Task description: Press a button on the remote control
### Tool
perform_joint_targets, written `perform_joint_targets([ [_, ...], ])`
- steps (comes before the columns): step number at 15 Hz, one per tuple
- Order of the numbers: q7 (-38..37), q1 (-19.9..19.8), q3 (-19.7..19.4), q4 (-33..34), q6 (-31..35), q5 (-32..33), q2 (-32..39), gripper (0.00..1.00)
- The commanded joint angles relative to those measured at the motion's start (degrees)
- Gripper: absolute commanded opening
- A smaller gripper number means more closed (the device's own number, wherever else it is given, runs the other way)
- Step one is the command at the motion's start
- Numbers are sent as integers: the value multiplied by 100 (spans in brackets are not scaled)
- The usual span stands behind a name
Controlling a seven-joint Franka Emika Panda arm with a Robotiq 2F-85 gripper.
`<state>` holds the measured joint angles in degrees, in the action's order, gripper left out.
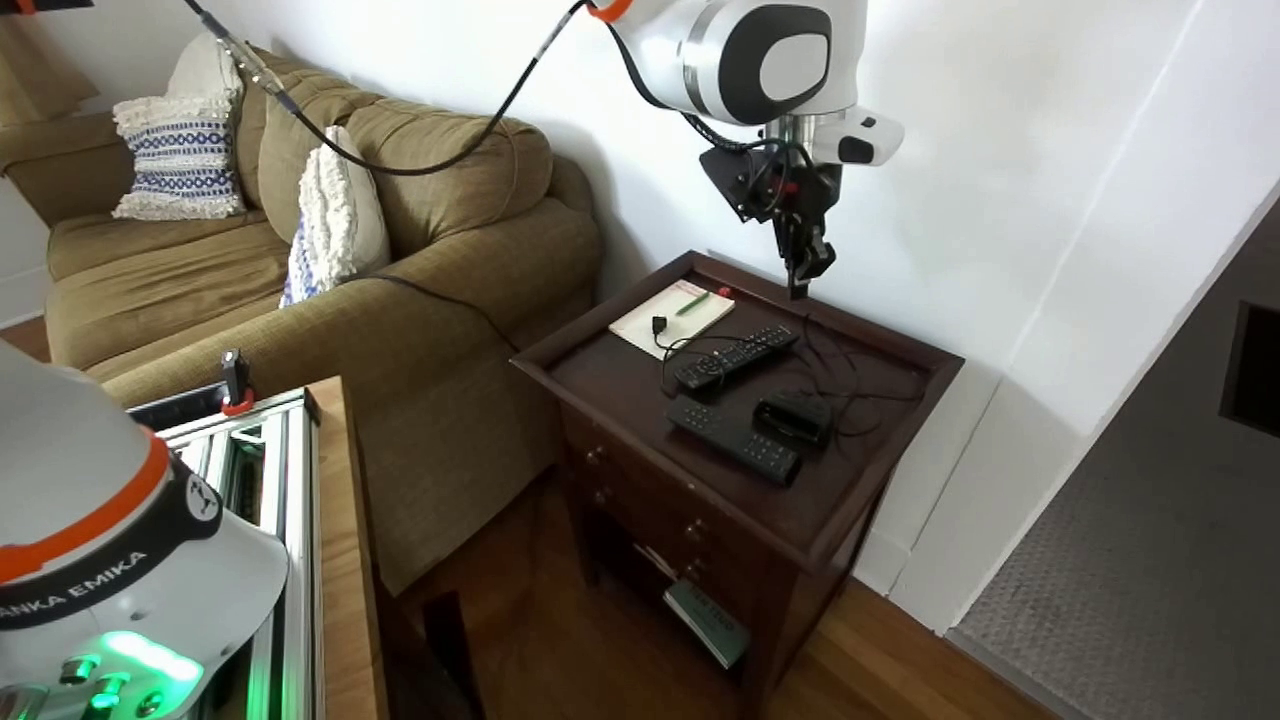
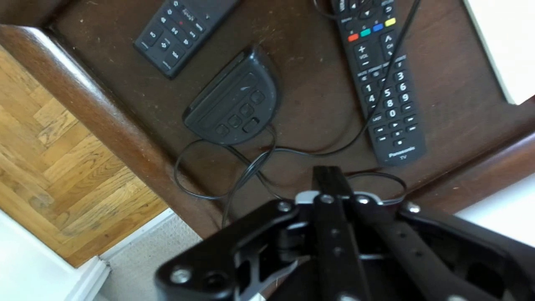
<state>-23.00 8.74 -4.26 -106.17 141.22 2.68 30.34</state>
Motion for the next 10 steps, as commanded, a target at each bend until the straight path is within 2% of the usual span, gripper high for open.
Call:
perform_joint_targets([
  [1, 182, 3, 86, -464, -186, 40, -440, 0],
  [2, 114, 56, 49, -522, -238, 132, -489, 22],
  [5, 33, 161, -24, -734, -327, 467, -695, 40],
  [10, -4, 196, -84, -1230, -1, 1122, -1097, 78],
])
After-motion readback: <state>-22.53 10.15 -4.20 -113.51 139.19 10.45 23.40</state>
